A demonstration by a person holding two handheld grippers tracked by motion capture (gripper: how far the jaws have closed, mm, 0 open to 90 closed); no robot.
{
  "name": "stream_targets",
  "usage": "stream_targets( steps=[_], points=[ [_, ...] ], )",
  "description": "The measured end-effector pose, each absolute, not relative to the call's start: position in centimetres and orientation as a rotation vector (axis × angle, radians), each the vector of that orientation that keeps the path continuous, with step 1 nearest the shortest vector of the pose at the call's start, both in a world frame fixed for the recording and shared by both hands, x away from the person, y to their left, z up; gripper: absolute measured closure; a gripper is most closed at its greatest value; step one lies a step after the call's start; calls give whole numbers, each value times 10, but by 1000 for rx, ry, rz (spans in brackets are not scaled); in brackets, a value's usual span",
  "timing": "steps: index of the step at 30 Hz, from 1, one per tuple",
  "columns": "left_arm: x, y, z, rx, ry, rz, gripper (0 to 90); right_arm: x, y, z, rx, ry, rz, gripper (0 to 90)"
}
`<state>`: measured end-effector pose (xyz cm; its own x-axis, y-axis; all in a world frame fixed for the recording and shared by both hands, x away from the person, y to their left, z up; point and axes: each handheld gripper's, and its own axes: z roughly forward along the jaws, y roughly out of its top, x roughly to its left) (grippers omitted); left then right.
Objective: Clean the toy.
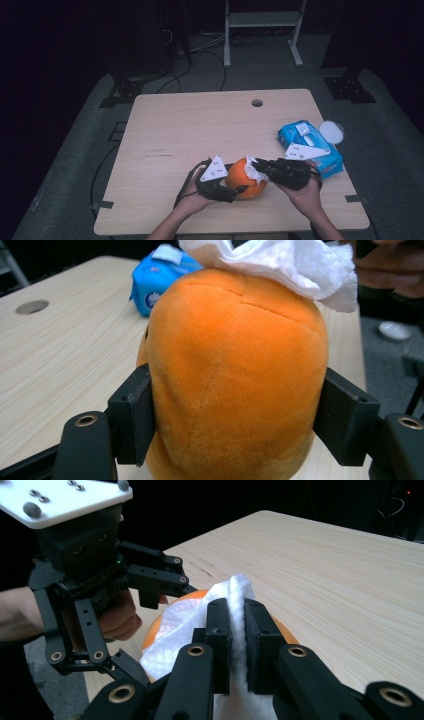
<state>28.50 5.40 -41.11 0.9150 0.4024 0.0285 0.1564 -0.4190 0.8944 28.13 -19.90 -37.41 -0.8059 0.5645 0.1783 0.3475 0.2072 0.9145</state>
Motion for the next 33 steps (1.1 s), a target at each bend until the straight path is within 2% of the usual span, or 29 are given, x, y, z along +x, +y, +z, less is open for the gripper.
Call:
stream_targets(
  steps=[4,7,11,13,19,20,21,22,24,29,33],
  points=[
    [290,54,-418,2029,470,279,288,279,-194,-380,868,2322,1675,817],
    [288,54,-417,2032,464,268,291,276,-185,-381,815,2346,1596,815],
    [287,54,-416,2037,437,247,288,285,-196,-384,874,2319,1612,815],
    [286,53,-418,2039,417,245,255,288,-201,-387,907,2304,1592,814],
    [296,59,-421,1967,454,255,75,294,-206,-394,960,2298,1581,810],
    [297,59,-424,1960,455,252,72,294,-206,-395,961,2297,1580,810],
    [297,59,-427,1958,444,230,107,295,-205,-396,963,2299,1575,811],
    [296,59,-429,1956,435,222,188,295,-204,-396,970,2302,1573,811],
    [294,57,-430,1960,429,260,222,292,-202,-394,968,2301,1564,815],
    [298,58,-433,1908,539,255,233,279,-189,-386,873,2320,1583,815],
    [296,59,-431,1919,518,243,233,279,-185,-384,835,2325,1533,814]
  ],
)
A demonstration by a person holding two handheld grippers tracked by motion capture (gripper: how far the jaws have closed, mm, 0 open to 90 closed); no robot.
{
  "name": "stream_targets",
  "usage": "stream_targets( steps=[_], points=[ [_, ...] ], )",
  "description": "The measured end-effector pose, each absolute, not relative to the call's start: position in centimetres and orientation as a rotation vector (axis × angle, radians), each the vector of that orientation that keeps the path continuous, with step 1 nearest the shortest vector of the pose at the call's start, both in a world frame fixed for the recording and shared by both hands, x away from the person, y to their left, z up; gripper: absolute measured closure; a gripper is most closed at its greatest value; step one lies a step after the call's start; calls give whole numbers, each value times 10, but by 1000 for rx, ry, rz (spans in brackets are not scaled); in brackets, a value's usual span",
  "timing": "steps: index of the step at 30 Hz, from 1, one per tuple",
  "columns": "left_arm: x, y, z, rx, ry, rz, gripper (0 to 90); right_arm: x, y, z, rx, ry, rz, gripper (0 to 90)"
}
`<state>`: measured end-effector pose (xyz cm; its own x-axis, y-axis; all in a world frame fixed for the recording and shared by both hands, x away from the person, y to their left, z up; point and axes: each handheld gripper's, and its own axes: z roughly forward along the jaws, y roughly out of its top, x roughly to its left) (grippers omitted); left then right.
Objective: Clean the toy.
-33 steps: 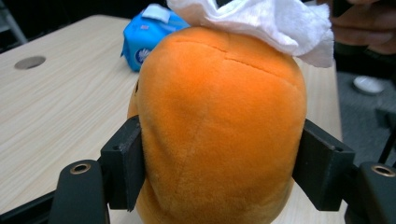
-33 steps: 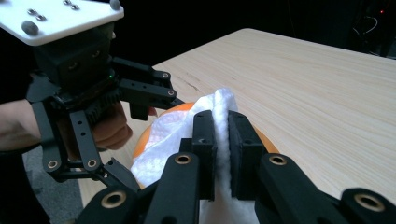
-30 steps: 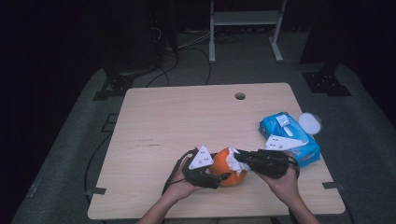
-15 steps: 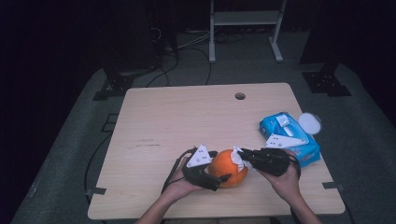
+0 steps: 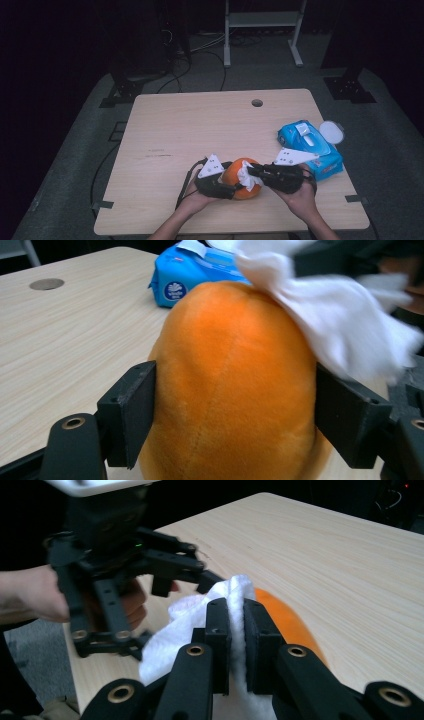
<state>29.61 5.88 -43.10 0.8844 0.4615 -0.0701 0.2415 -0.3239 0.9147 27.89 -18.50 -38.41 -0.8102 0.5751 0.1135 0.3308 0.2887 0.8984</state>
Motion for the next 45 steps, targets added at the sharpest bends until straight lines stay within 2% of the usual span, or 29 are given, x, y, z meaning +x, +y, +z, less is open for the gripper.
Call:
stream_targets(
  steps=[6,10,15,21,28,32,34,38,42,45],
  points=[
    [289,56,-429,1983,374,225,223,298,-212,-397,1031,2293,1545,795],
    [294,58,-433,1960,394,199,139,301,-214,-403,1056,2301,1553,800],
    [295,58,-434,1939,460,242,219,292,-204,-396,993,2289,1520,817],
    [297,59,-433,1889,593,218,211,277,-188,-383,877,2310,1532,813],
    [287,54,-427,1911,447,161,220,293,-209,-392,981,2256,1536,807],
    [289,46,-430,1923,501,245,109,296,-217,-394,1016,2264,1572,808],
    [292,44,-437,1943,505,239,88,292,-209,-393,987,2285,1569,808],
    [290,46,-440,1946,493,269,200,277,-188,-387,877,2317,1532,812],
    [291,50,-441,1934,476,255,258,271,-175,-382,755,2335,1478,813],
    [292,52,-442,1930,473,250,273,281,-188,-383,831,2299,1477,813]
  ],
)
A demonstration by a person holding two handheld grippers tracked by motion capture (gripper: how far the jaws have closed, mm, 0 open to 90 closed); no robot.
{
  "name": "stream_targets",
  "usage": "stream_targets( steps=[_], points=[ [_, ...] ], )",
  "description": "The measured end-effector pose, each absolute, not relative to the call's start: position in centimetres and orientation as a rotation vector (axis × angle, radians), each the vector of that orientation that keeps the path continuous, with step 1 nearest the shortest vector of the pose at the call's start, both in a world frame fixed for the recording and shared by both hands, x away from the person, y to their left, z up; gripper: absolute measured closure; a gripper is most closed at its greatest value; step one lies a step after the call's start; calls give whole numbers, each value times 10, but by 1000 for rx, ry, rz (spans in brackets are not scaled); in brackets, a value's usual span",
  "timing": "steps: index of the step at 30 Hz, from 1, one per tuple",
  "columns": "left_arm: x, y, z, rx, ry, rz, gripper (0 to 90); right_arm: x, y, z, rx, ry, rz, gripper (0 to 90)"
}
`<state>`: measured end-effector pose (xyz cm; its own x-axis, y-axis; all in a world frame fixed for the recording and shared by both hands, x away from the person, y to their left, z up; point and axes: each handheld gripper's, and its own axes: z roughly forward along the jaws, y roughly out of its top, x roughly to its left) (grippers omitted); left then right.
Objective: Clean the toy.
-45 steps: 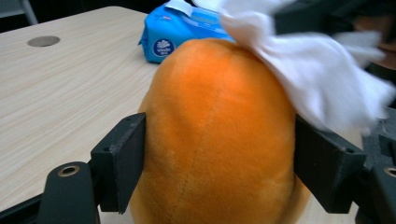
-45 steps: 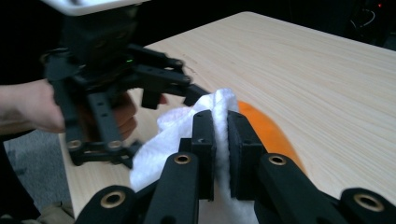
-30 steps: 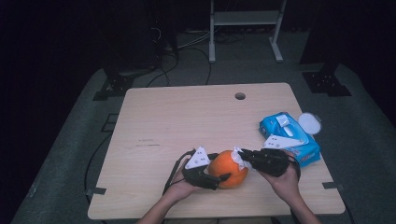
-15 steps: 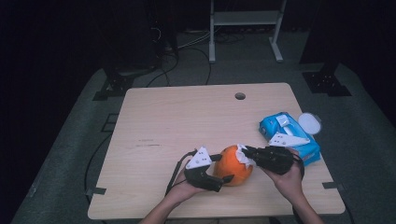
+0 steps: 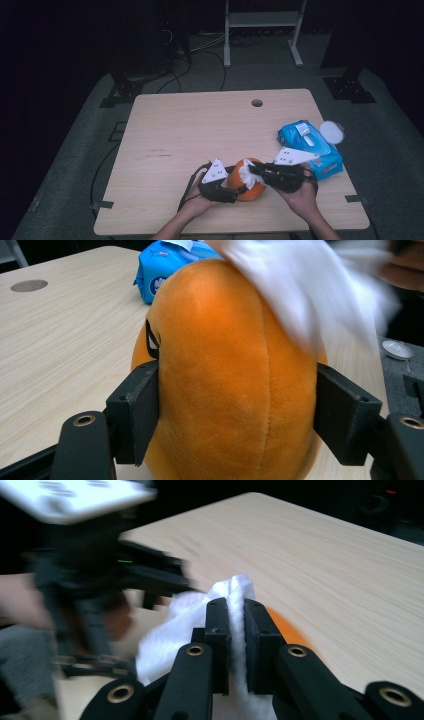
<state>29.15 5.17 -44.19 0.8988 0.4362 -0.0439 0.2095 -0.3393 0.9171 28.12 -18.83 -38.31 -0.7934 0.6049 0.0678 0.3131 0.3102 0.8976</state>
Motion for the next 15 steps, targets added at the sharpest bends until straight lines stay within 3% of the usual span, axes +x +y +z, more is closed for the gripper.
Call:
stream_targets(
  steps=[2,3,5,15],
  points=[
    [292,51,-442,1924,470,246,266,284,-193,-385,860,2290,1481,813],
    [293,48,-444,1921,471,225,182,290,-207,-391,942,2278,1515,813],
    [292,45,-447,1919,467,240,135,291,-211,-393,967,2277,1536,813],
    [277,37,-448,1967,355,311,225,268,-176,-381,765,2337,1454,812]
  ],
)
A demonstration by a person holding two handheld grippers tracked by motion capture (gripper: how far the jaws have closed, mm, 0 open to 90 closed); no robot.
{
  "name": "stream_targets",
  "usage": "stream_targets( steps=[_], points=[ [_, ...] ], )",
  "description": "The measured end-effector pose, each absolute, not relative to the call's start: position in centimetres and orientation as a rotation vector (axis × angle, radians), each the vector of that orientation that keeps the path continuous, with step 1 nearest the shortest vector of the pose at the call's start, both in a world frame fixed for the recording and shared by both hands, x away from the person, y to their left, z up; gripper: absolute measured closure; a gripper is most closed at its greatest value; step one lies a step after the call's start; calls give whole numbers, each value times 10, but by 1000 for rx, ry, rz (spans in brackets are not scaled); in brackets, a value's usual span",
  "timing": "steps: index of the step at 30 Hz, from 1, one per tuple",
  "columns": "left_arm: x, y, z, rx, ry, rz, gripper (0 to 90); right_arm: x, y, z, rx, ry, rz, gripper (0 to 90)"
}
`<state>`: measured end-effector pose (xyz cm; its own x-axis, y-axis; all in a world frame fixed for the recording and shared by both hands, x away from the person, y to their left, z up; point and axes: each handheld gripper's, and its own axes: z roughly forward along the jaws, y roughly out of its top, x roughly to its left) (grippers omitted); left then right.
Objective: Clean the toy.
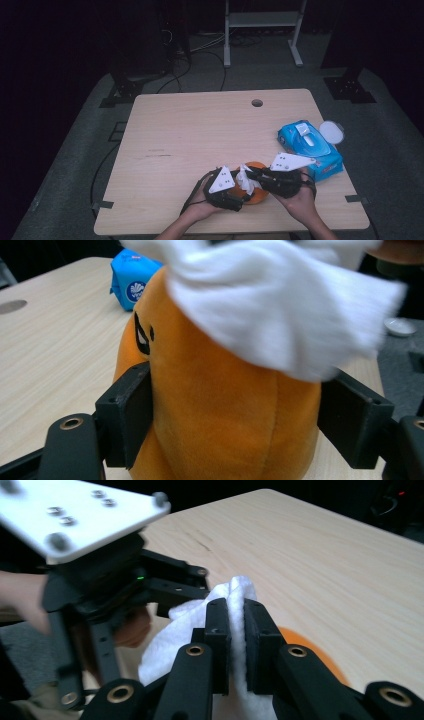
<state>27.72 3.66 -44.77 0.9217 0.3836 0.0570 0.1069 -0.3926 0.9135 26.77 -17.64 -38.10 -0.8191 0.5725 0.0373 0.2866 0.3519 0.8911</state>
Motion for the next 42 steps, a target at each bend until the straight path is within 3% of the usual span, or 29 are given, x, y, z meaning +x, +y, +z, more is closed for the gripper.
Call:
stream_targets(
  steps=[7,15,23,30,37,42],
  points=[
    [279,34,-452,1955,327,298,182,289,-212,-387,942,2289,1449,813],
    [265,26,-452,2015,213,386,193,270,-180,-379,728,2395,1367,814],
    [266,25,-453,2015,187,371,192,298,-224,-396,1002,2347,1425,814],
    [264,26,-453,2032,158,382,193,289,-203,-389,901,2386,1423,814],
    [269,28,-452,2011,213,352,194,295,-217,-392,971,2366,1449,816],
    [270,27,-452,2008,252,340,193,285,-200,-385,878,2404,1514,813]
  ],
)
